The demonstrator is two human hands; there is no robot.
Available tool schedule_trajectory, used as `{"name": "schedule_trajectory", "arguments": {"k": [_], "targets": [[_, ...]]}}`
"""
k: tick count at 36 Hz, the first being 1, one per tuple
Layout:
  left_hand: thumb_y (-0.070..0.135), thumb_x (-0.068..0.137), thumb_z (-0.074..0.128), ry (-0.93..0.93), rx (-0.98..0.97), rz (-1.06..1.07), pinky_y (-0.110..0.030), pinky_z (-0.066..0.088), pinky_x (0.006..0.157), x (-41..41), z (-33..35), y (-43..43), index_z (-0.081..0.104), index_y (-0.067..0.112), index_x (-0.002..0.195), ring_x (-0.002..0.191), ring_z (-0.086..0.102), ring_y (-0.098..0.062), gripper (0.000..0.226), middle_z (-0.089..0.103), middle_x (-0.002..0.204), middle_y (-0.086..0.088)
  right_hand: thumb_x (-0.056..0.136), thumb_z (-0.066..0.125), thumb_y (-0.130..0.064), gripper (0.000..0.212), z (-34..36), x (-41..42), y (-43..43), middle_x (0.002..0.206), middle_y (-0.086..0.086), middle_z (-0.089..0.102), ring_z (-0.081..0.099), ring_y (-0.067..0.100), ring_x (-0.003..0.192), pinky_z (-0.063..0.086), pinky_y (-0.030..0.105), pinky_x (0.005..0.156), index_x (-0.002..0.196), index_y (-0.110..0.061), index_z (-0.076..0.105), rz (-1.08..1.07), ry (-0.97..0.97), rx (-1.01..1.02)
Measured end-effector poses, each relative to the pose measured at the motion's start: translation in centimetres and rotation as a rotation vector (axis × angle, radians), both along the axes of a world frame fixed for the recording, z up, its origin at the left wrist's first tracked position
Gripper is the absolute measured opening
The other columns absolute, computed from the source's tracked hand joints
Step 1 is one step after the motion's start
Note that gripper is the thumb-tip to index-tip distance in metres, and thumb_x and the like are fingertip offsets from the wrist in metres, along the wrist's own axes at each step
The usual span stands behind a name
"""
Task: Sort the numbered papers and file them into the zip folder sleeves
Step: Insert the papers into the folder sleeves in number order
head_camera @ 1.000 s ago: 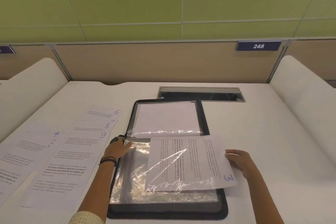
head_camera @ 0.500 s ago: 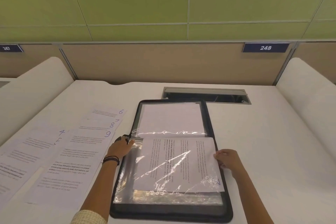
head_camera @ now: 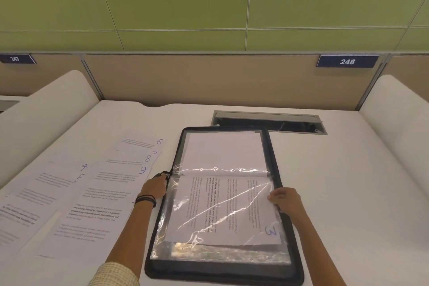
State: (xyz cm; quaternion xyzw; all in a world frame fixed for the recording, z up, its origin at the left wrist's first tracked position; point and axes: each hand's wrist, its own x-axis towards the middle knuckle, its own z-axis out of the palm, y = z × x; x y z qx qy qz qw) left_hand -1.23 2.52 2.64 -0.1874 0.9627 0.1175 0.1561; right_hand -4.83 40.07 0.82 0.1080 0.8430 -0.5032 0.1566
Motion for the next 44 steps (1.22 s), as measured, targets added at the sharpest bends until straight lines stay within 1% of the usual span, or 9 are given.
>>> {"name": "schedule_trajectory", "arguments": {"k": [6,10,16,20,25,29,32,36,44], "targets": [[0.022,0.094,0.052,-0.077,0.03,-0.075,-0.029,0.038,0.097,0.6,0.5,-0.9,0.039,0.009,0.138,0.12,0.051,-0.026,0.047,0.05,0.136,-0.01,0.086,0.065,-0.008,0.012,0.1,0.1,-0.6,0.075,0.006,0.065,0.064,0.025,0.075,0.045,0.021,0.059,0.077,-0.001,0.065,0.02,0.018,-0.025],[0.032,0.09,0.06,-0.092,0.048,-0.08,-0.028,0.036,0.1,0.9,0.6,-1.1,0.037,0.009,0.139,0.124,0.048,-0.023,0.059,0.049,0.137,-0.008,0.085,0.063,-0.005,0.017,0.6,-0.1,-0.5,0.075,0.008,0.063,0.06,0.023,0.072,0.049,0.028,0.066,0.069,-0.009,0.065,-0.002,0.019,-0.041],[0.03,0.093,0.056,-0.083,0.081,-0.047,-0.03,0.037,0.104,0.9,0.1,-1.6,0.036,0.012,0.142,0.125,0.047,-0.024,0.056,0.049,0.139,-0.008,0.097,0.046,-0.018,0.018,2.5,-0.2,-0.8,0.085,0.012,0.059,0.059,0.015,0.071,0.049,0.024,0.054,0.089,-0.003,0.053,0.119,-0.104,-0.035],[0.02,0.096,0.044,-0.046,0.075,-0.02,-0.031,0.04,0.097,0.6,-0.3,-1.9,0.045,0.013,0.134,0.116,0.054,-0.029,0.04,0.055,0.131,-0.012,0.102,0.033,-0.033,0.031,4.4,0.1,-1.3,0.055,-0.002,0.052,0.055,0.006,0.043,0.054,0.03,0.051,0.093,-0.008,0.049,0.078,-0.128,-0.239],[0.016,0.098,0.036,-0.029,0.073,-0.001,-0.031,0.039,0.097,0.6,-0.3,-1.4,0.046,0.008,0.133,0.117,0.052,-0.033,0.037,0.054,0.132,-0.017,0.097,0.042,-0.04,0.048,4.4,-0.2,-0.8,0.098,0.008,0.065,0.072,0.026,0.074,0.057,0.031,0.055,0.139,-0.021,0.028,0.131,-0.125,-0.343],[0.018,0.099,0.034,-0.029,0.078,-0.015,-0.031,0.037,0.1,0.5,-0.1,-1.1,0.042,0.008,0.137,0.12,0.05,-0.033,0.04,0.051,0.135,-0.017,0.096,0.052,-0.021,0.025,4.9,-0.3,-0.7,0.112,0.009,0.06,0.072,0.026,0.078,0.059,0.04,0.07,0.12,-0.014,0.056,0.22,-0.103,-0.295],[0.017,0.099,0.035,-0.037,0.081,-0.014,-0.031,0.035,0.101,0.5,0.1,-1.1,0.041,0.007,0.138,0.123,0.048,-0.033,0.041,0.048,0.138,-0.017,0.094,0.054,-0.016,0.018,5.1,-0.5,-0.4,0.106,0.011,0.066,0.071,0.027,0.08,0.059,0.039,0.071,0.1,-0.007,0.068,0.22,-0.091,-0.324],[0.02,0.1,0.033,-0.025,0.12,-0.007,-0.03,0.035,0.1,0.5,0.3,-1.2,0.043,0.009,0.137,0.123,0.048,-0.032,0.04,0.047,0.14,-0.015,0.097,0.05,-0.022,0.026,5.2,-0.7,-0.1,0.101,0.013,0.071,0.07,0.025,0.09,0.057,0.029,0.065,0.107,-0.004,0.066,0.138,-0.053,-0.452],[0.025,0.101,0.03,-0.05,0.153,0.005,-0.034,0.038,0.099,0.8,0.7,-1.9,0.048,0.011,0.132,0.117,0.052,-0.033,0.039,0.055,0.13,-0.016,0.097,0.026,-0.048,0.048,4.1,-1.3,-1.5,0.118,0.001,0.066,0.063,0.02,0.108,0.057,0.026,0.073,0.117,-0.019,0.059,-0.064,0.042,-0.853]]}}
